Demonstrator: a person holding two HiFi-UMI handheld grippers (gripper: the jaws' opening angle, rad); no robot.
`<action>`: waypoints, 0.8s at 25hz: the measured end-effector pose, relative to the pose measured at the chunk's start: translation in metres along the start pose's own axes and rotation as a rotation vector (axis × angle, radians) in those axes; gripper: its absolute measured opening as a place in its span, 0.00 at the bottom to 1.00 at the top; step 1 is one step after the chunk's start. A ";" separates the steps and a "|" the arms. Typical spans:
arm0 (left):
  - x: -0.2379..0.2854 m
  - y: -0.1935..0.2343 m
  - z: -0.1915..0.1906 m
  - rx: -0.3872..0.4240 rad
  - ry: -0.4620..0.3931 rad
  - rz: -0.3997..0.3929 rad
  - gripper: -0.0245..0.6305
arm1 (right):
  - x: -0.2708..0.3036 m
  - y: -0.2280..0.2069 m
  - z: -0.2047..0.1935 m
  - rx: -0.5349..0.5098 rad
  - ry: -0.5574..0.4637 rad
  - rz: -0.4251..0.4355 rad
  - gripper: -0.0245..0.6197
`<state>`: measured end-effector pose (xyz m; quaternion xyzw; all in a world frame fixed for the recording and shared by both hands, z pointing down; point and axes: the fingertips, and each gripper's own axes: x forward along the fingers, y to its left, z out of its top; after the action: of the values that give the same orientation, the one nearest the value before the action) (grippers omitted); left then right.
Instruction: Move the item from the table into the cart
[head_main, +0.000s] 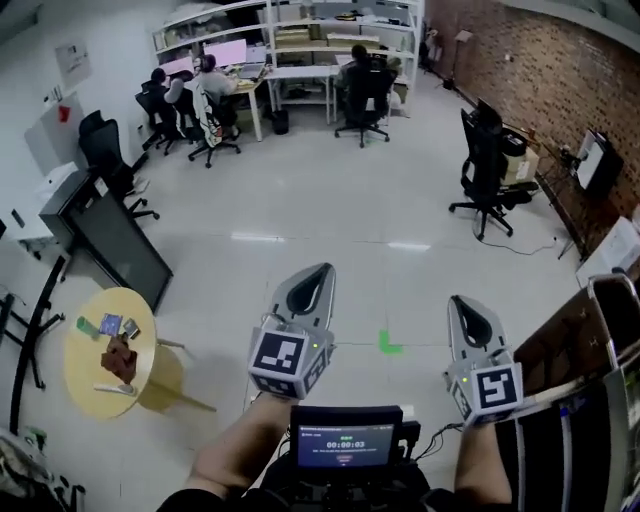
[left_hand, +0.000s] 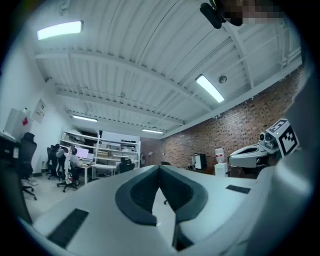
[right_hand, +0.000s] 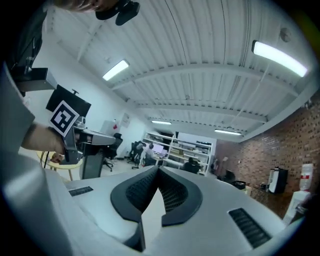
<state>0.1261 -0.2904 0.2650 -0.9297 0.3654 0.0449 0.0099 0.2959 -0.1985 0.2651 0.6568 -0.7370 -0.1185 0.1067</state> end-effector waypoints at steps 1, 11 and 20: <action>-0.012 0.037 -0.003 0.008 0.001 0.042 0.04 | 0.030 0.022 0.003 0.008 -0.009 0.030 0.04; -0.113 0.297 -0.023 -0.015 0.030 0.486 0.04 | 0.241 0.198 0.036 0.090 -0.051 0.411 0.04; -0.220 0.417 -0.045 -0.035 0.056 0.877 0.04 | 0.367 0.364 0.061 0.120 -0.092 0.835 0.13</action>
<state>-0.3143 -0.4494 0.3359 -0.6875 0.7248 0.0259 -0.0358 -0.1084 -0.5212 0.3221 0.3007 -0.9495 -0.0512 0.0740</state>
